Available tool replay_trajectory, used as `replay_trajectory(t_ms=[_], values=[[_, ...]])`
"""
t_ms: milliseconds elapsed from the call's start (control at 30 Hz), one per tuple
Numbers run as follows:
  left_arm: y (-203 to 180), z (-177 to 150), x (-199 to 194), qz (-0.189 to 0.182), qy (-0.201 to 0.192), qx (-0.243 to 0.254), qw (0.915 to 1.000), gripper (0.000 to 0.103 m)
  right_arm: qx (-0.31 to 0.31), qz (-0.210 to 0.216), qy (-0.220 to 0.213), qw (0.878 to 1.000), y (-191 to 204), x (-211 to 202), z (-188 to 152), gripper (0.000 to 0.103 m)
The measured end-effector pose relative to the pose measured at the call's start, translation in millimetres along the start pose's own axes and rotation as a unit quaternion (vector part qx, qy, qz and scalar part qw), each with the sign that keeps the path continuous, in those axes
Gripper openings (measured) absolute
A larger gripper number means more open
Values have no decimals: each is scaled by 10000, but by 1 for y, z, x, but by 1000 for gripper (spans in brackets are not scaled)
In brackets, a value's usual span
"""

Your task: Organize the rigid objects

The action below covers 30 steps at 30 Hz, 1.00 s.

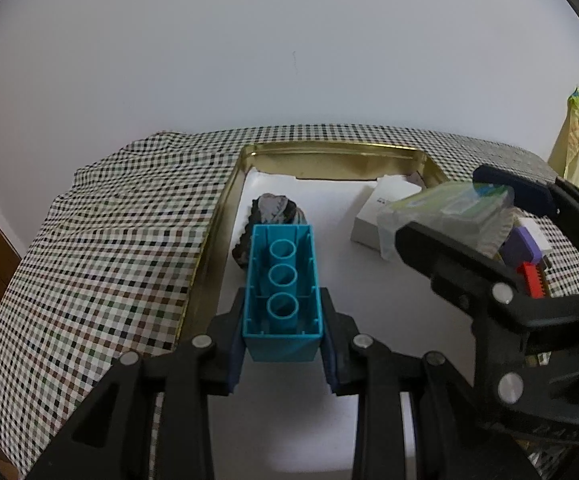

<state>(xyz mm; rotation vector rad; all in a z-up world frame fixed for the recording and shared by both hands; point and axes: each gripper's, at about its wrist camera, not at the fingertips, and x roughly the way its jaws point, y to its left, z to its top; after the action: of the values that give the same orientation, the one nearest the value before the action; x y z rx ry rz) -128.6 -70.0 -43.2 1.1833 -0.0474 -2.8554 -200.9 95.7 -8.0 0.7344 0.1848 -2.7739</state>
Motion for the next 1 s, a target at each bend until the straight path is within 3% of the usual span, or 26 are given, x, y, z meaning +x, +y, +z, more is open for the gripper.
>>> replay_trajectory(t_ms=[433, 500, 567, 667, 767, 1000], values=[[10, 1, 10, 101, 164, 9, 9998, 31, 17, 186, 381, 9991, 6, 18, 4, 83], [11, 2, 8, 157, 97, 25, 9998, 44, 87, 250, 455, 9986, 5, 20, 4, 83], [12, 2, 4, 126, 6, 26, 9999, 65, 191, 328, 436, 9983, 3, 20, 3, 83], [10, 1, -3, 41, -86, 47, 9999, 81, 369, 293, 403, 9981, -2, 18, 1, 93], [7, -2, -13, 84, -235, 33, 9997, 92, 329, 249, 206, 9989, -1, 10, -1, 95], [0, -16, -40, 0, -706, -186, 9973, 100, 274, -140, -406, 9987, -23, -46, -14, 95]])
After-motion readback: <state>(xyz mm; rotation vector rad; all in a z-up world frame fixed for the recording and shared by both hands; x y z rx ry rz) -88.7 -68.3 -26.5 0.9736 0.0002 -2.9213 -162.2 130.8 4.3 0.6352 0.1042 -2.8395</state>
